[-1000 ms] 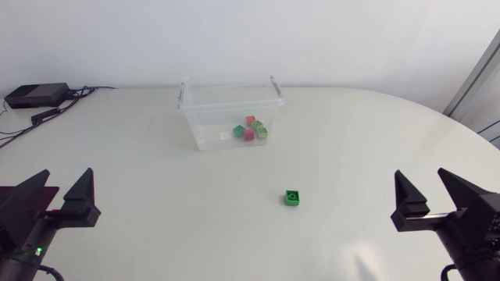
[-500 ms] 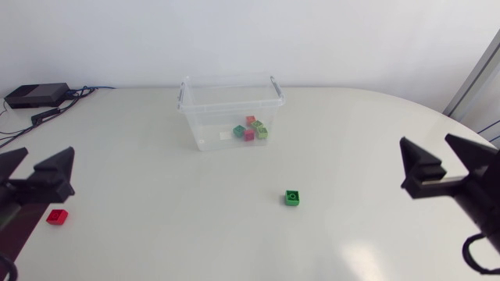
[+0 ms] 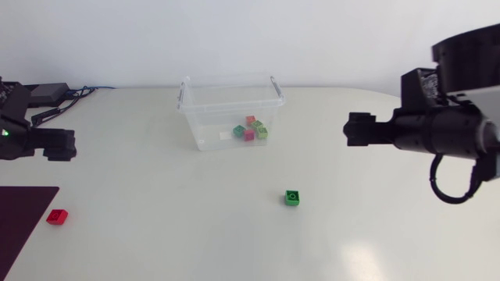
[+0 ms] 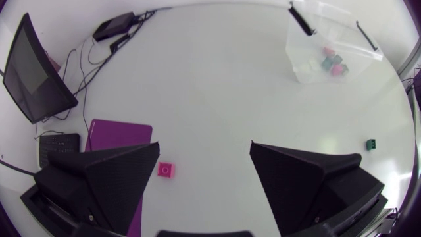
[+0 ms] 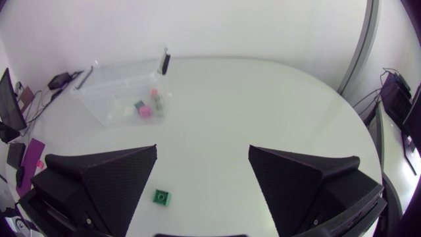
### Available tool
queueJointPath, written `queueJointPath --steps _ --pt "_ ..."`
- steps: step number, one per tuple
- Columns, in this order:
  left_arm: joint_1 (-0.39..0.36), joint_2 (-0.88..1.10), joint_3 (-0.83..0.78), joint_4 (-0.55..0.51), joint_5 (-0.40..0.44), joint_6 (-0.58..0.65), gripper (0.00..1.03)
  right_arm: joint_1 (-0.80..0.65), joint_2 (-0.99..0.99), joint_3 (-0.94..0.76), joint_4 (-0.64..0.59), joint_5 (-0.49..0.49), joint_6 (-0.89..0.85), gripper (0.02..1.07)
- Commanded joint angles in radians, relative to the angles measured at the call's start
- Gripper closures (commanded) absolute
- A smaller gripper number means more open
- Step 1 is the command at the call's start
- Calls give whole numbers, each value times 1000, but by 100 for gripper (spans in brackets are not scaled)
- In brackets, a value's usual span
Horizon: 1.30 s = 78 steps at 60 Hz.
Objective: Place the duplo bricks in the container
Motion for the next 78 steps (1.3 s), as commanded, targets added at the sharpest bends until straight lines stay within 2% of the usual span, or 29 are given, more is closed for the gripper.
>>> queueJointPath --steps 1,14,23,42,58,78 --pt "57 83 9 -23 14 37 8 9 116 64 -68 8 67 7" --pt "199 286 -28 -8 17 121 10 10 311 162 -247 -48 62 7" --pt "270 372 -48 23 18 187 10 56 406 229 -358 -68 42 7" --pt "368 524 -54 75 18 339 10 155 526 274 -392 -81 117 7" --pt "396 649 -37 118 20 385 10 185 612 274 -368 -136 123 7" --pt "373 705 -44 158 29 385 10 213 742 320 -319 -127 133 7"
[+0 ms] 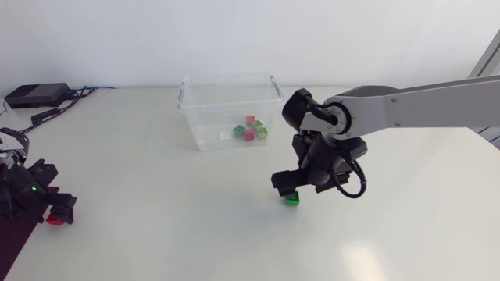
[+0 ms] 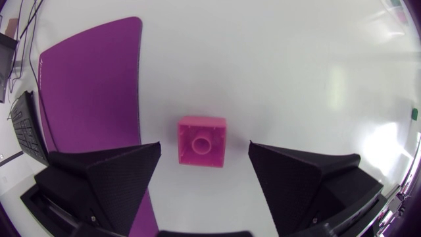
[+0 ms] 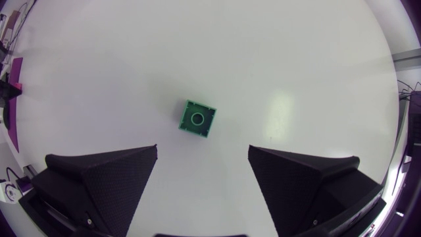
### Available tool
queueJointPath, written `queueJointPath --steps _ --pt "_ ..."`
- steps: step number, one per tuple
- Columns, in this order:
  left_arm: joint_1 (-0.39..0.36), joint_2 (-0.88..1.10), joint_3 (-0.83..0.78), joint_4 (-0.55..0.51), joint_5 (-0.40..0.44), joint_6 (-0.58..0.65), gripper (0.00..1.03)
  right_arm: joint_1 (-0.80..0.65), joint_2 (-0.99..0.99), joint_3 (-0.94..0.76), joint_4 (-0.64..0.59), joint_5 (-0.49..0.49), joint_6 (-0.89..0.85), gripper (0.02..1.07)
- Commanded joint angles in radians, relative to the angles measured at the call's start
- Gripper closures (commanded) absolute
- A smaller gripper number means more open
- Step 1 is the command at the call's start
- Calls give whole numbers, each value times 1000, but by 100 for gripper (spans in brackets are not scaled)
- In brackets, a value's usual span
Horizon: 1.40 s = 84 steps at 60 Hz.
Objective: Place the duplo bricks in the container
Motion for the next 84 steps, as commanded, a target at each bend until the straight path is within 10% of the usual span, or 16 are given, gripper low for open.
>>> queueJointPath --steps 1,29,39,48,54,72,84 --pt "-14 22 -12 5 14 24 10 10 63 43 12 14 43 7" --pt "-61 30 -64 38 22 15 28 6 237 142 14 69 77 10" --pt "6 33 4 -10 295 -44 92 15 258 145 17 69 80 16" --pt "-14 -32 -13 -27 309 -44 93 18 287 144 17 69 84 17" --pt "-32 -105 -21 -44 310 -48 93 21 290 139 43 89 78 43" --pt "-89 -276 -21 -81 324 -94 93 66 223 99 68 140 15 72" --pt "-129 -348 -2 -102 392 -119 93 84 116 83 57 157 -2 74"
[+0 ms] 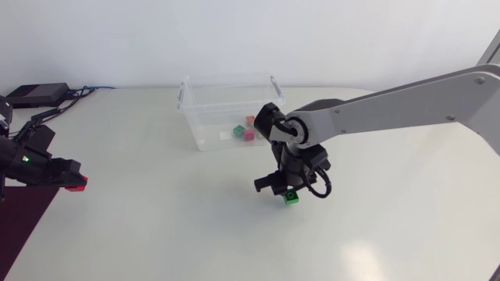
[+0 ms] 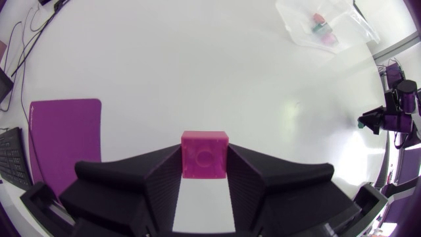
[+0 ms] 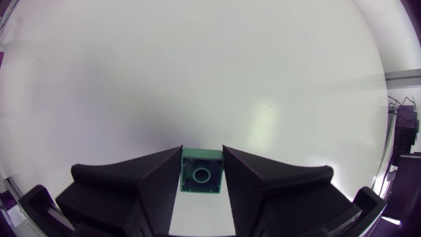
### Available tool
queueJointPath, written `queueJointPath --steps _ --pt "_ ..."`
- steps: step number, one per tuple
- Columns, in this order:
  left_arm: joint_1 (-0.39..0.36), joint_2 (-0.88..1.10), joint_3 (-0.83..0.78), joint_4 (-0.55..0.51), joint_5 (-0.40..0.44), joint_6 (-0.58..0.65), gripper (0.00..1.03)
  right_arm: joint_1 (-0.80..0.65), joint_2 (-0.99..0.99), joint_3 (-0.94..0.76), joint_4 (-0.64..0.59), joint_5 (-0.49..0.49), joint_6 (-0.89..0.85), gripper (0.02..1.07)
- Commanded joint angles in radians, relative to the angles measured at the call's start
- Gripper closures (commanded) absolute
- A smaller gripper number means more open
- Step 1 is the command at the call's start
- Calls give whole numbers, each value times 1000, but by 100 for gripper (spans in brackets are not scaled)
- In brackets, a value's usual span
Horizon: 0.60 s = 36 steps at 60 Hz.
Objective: Place the duplo bricks in the container
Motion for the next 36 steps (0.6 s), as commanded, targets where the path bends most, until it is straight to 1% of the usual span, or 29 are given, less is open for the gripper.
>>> queueJointPath --steps 1,4,13,17,21,27,36 --pt "-17 -27 8 -17 31 -30 93 4 -66 -15 -8 19 -15 74" --pt "-23 -30 16 -23 48 -34 93 1 -94 -15 -11 22 -16 74" --pt "-47 -42 33 -32 49 -50 93 7 -169 2 -36 42 -16 74" --pt "-75 -47 61 -32 49 -77 93 5 -196 30 -39 47 -20 74" --pt "-119 -47 87 -31 49 -112 93 4 -215 70 -52 47 -21 74" --pt "-181 -36 123 -25 51 -158 93 5 -246 113 -32 47 -41 74" --pt "-268 -13 165 43 54 -232 93 5 -246 176 -3 45 -62 74"
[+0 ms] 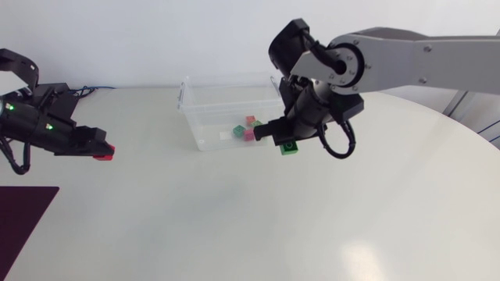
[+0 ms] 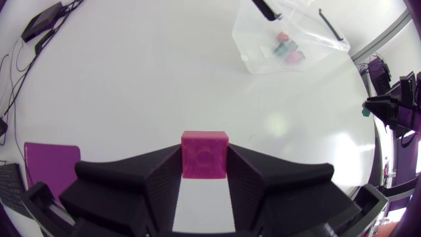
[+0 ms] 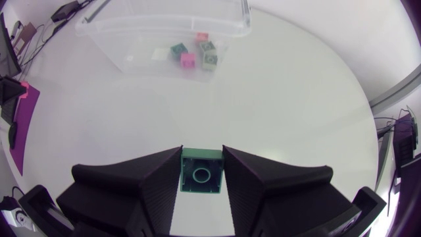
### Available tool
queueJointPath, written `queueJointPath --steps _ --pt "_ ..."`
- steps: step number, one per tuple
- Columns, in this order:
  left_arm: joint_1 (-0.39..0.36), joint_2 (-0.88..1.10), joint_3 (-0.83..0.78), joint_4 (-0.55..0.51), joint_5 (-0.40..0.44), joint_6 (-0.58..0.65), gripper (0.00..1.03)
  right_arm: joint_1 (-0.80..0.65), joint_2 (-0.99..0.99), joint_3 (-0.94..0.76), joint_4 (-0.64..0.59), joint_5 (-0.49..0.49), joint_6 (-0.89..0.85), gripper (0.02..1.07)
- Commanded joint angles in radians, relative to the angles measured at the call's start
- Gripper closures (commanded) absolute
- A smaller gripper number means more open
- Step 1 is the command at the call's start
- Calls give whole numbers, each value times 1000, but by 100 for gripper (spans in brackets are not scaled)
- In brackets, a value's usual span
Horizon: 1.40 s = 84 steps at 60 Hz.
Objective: Place the duplo bricks in the container
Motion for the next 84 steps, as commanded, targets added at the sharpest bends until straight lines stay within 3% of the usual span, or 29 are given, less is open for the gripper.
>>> queueJointPath --steps 1,16,30,35,45,68,71,73,75,77,84 --pt "-48 13 46 28 13 -66 93 5 -6 44 15 6 -21 74" --pt "-220 40 121 239 14 -198 93 -16 42 141 69 4 -65 74" --pt "-349 178 288 311 -3 -261 93 -47 115 246 134 4 -128 74" --pt "-389 227 337 384 -41 -290 93 -56 157 297 157 1 -145 74" --pt "-436 302 360 551 -107 -333 93 -71 241 375 189 -5 -163 74" --pt "-461 537 558 584 -136 -348 92 -116 407 549 236 -26 -188 74" --pt "-467 598 618 558 -199 -348 82 -125 419 565 236 -39 -189 74" --pt "-472 626 649 533 -237 -348 63 -127 427 573 235 -40 -191 74" --pt "-476 649 681 498 -264 -348 37 -128 430 576 236 -40 -192 74" --pt "-482 673 728 438 -290 -350 4 -133 433 579 236 -45 -192 74" --pt "-487 679 817 321 -297 -353 3 -147 440 588 236 -52 -202 74"
